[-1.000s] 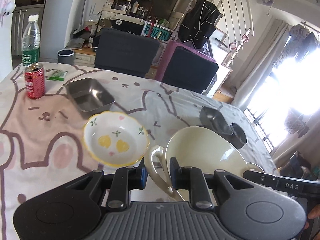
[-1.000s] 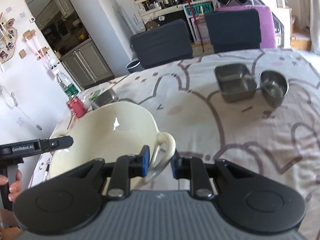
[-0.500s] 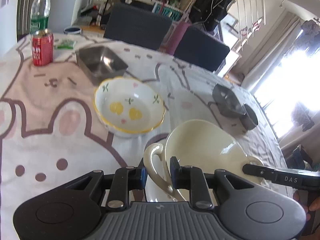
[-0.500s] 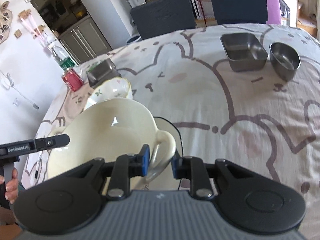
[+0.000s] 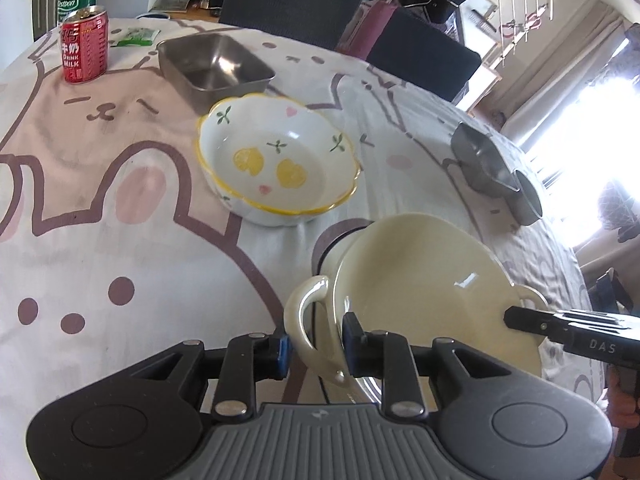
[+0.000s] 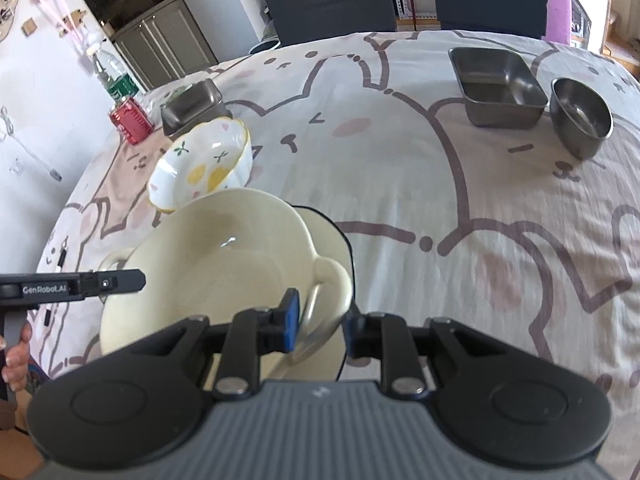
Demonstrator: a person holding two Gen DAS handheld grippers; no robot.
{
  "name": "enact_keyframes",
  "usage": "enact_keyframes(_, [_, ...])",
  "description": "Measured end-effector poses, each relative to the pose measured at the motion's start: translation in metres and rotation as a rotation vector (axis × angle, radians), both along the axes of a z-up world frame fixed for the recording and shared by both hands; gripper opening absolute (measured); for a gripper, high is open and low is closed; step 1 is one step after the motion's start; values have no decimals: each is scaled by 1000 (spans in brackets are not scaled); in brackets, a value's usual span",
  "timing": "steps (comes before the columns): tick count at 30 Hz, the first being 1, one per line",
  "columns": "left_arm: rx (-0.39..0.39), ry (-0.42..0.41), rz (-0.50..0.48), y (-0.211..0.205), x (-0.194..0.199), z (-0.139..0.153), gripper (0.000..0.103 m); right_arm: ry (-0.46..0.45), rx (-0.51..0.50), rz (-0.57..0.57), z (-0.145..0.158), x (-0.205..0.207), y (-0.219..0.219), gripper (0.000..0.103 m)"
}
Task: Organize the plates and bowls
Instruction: 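Carry the cream bowl over the white plate and lower it with both tools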
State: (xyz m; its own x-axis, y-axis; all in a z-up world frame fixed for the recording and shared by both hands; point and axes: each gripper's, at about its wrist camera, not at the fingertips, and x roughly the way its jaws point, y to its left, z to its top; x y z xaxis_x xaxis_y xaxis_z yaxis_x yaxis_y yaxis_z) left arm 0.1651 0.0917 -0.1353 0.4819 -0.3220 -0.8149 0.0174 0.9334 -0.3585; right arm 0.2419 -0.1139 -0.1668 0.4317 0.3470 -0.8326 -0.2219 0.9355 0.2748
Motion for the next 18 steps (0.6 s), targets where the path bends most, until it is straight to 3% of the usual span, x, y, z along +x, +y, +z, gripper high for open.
enact_keyframes(18, [9, 36, -6, -5, 10, -17, 32, -1, -53, 11, -2, 6, 6, 26])
